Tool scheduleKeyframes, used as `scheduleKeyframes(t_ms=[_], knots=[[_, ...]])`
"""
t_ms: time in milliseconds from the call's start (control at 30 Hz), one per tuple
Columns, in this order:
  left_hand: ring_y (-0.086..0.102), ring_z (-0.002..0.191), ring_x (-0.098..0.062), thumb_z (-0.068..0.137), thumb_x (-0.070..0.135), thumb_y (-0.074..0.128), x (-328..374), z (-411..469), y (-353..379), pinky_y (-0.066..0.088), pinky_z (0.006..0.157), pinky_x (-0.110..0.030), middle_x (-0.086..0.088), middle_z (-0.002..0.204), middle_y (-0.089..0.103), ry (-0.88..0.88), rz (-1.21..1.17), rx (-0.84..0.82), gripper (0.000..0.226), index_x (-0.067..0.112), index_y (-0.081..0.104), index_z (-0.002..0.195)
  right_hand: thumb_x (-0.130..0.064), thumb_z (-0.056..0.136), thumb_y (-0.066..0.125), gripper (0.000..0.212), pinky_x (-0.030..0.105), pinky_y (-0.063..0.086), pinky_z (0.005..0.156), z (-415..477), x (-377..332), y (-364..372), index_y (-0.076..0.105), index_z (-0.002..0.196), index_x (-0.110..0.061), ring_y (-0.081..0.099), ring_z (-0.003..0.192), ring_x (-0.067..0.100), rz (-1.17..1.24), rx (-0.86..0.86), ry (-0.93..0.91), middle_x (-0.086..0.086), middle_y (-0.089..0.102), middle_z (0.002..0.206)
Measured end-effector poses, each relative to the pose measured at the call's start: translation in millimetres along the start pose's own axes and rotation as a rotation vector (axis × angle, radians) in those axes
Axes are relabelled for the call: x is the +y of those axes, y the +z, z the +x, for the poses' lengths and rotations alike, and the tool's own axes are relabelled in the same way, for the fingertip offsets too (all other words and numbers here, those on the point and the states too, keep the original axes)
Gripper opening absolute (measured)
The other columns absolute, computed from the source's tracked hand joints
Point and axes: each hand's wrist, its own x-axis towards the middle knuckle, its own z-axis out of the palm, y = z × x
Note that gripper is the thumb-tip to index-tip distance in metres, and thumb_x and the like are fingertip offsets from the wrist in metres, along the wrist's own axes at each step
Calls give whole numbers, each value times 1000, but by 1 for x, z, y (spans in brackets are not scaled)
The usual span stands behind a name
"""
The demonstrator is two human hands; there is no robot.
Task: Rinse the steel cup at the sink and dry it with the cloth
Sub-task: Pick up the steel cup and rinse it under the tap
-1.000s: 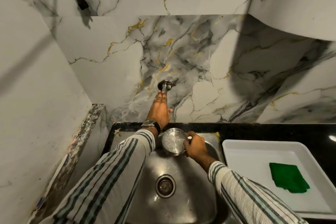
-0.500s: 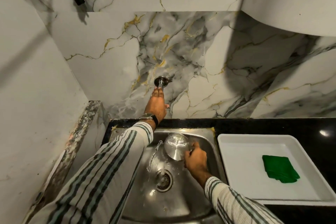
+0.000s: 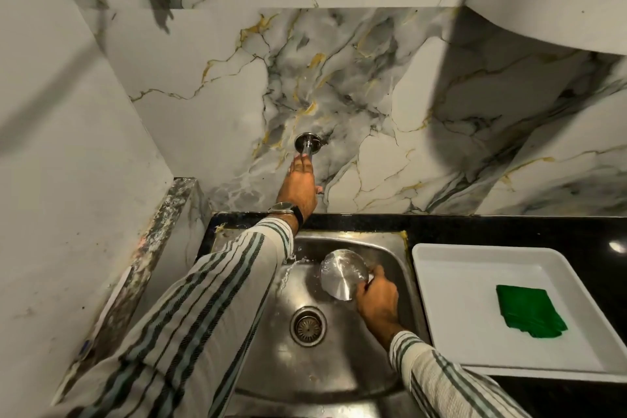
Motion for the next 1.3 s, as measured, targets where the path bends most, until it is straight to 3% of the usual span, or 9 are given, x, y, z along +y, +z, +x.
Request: scheduleKeyframes(t_ms=[167,233,300,367,533,733,933,1133,1300], knots=[[24,168,-39,107,14,68,1,2,1,26,137,-44,-24,181,16,-9,13,-21,88,1,11,173,-18,98,61,23,44,65,83,-20,3,21,66,120,-12,78,89,35,108,-104,-26,14,80,97],[24,168,-39,107,10,67,1,1,0,28,137,-45,-24,182,13,-12,20,-29,88,2,9,173,-17,97,64,24,37,64,76,-14,-7,20,65,121,-11,77,82,30,158,-87,-8,13,79,94],[31,165,-40,105,6,68,2,0,-1,32,135,-44,-24,182,15,-9,24,-21,89,2,10,173,-16,96,65,28,32,58,77,-4,-12,14,64,123,-8,76,88,35,151,-35,10,17,79,98],[37,161,-38,104,2,67,3,-1,-2,36,131,-42,-24,181,17,-6,26,-12,88,2,12,173,-16,97,64,28,40,59,84,0,-7,9,63,124,-7,75,98,41,109,-10,29,20,78,104],[20,169,-40,108,8,63,2,1,-1,27,137,-45,-25,183,10,-4,47,-32,86,1,8,173,-20,99,63,24,37,59,90,-7,5,9,70,120,-13,76,106,35,-18,-37,-49,13,79,111],[22,168,-40,109,16,66,4,0,-4,29,136,-45,-26,182,13,-1,80,-47,87,0,9,172,-19,106,53,37,45,59,98,15,-33,-12,53,143,-13,74,114,35,-494,-181,-438,14,75,124],[22,168,-39,110,23,65,6,-3,-10,28,136,-44,-28,181,14,7,112,-66,88,-2,8,172,4,104,51,61,59,60,95,20,-81,-36,25,158,16,70,114,52,-875,-234,-974,36,60,139],[19,169,-38,111,25,63,7,-5,-16,24,137,-42,-28,181,15,22,137,-85,87,-5,8,171,0,97,63,46,40,68,64,11,-96,-58,57,141,14,82,80,29,-1317,-43,-1555,20,82,101],[29,165,-40,108,20,68,13,-8,-19,30,135,-44,-28,177,24,6,127,-66,85,-4,15,170,-27,82,84,38,27,59,42,8,-98,-69,84,112,-4,74,50,11,-1376,160,-1641,5,80,66]])
